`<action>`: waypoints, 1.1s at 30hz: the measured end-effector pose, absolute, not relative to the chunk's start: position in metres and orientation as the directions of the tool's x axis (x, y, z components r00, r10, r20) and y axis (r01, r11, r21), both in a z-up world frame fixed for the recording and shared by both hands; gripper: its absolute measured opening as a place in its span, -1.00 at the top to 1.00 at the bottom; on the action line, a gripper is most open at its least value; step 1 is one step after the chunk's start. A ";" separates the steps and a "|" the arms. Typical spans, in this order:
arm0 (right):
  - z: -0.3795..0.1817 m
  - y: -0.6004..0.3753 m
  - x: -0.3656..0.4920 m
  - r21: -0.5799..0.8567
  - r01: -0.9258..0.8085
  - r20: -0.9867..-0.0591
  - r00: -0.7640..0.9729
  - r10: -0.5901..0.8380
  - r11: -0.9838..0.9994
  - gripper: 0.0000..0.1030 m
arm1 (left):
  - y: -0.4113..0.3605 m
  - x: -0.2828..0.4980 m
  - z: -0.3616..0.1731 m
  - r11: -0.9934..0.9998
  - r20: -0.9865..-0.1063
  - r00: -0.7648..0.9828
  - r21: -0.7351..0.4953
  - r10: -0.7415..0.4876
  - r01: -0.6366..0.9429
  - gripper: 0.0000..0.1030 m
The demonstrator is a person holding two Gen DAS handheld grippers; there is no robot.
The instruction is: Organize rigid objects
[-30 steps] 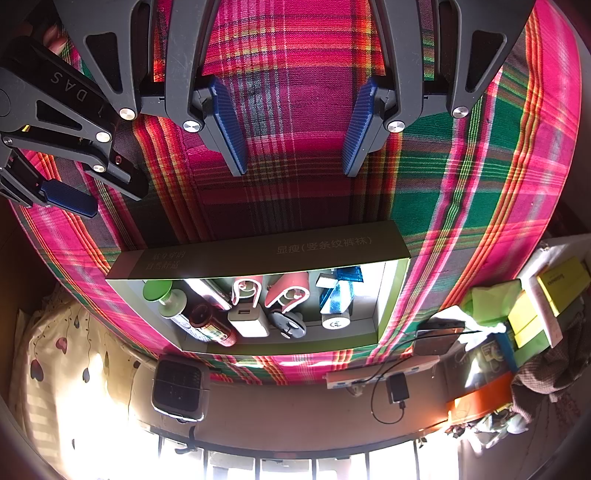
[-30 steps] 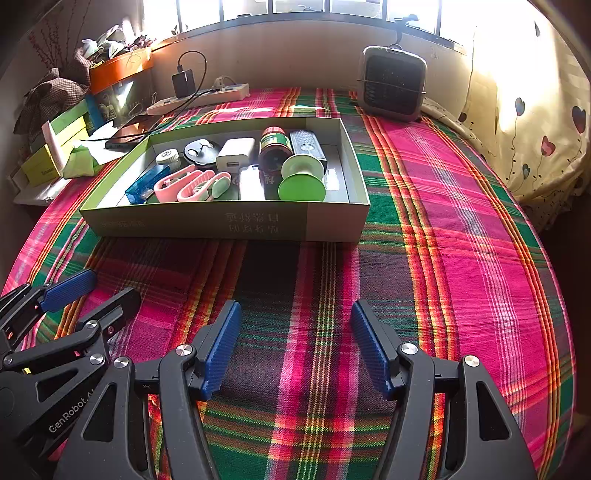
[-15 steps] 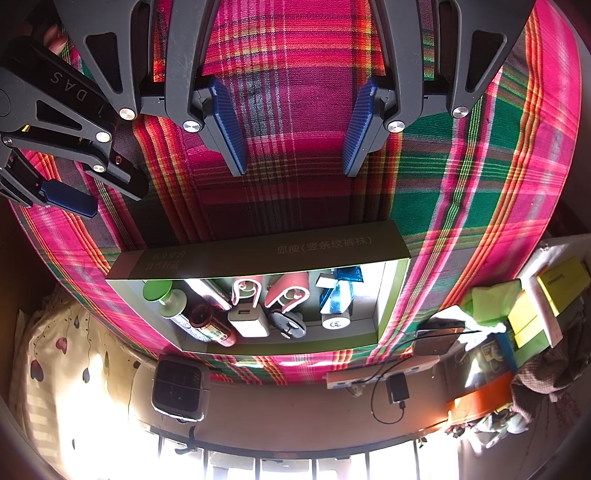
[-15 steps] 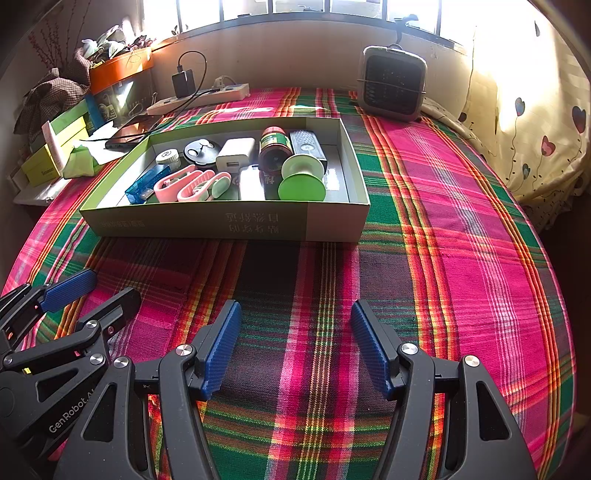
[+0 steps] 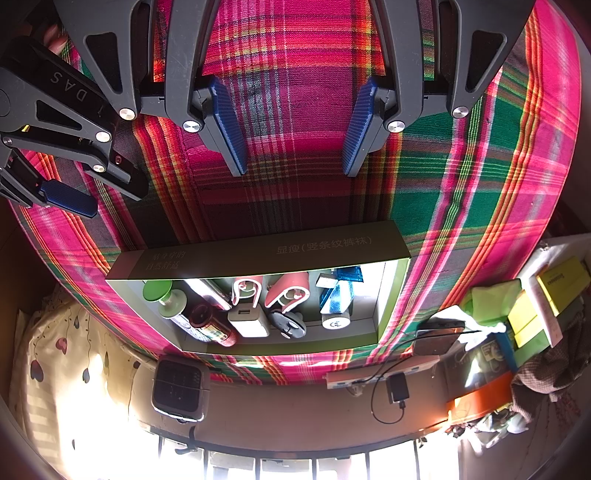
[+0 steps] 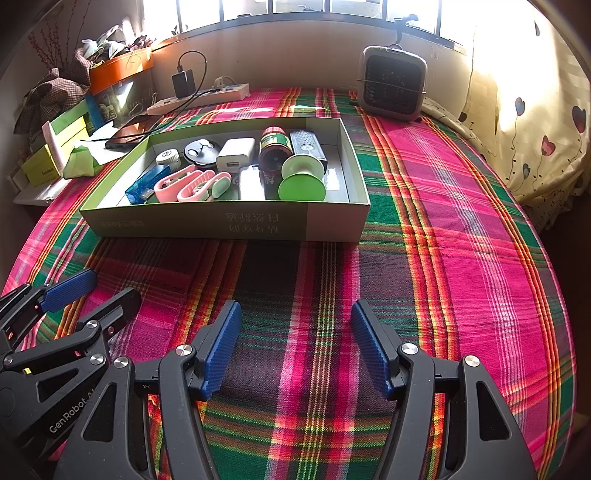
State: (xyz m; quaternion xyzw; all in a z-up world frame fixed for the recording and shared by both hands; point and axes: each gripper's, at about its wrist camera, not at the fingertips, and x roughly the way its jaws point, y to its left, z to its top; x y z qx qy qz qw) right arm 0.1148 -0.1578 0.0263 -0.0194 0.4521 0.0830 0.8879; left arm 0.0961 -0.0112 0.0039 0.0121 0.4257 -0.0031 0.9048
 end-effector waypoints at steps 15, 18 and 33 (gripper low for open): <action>0.026 -0.158 0.115 0.041 -0.165 -0.806 0.577 0.130 0.985 -0.23 | -0.011 0.096 0.004 1.000 -0.771 0.637 0.020 0.005 0.016 -0.04; 0.026 -0.158 0.115 0.041 -0.165 -0.806 0.577 0.130 0.985 -0.23 | -0.011 0.096 0.004 1.000 -0.770 0.637 0.020 0.005 0.016 -0.04; 0.026 -0.157 0.115 0.041 -0.165 -0.806 0.577 0.130 0.985 -0.24 | -0.011 0.096 0.004 1.000 -0.771 0.637 0.020 0.005 0.016 -0.04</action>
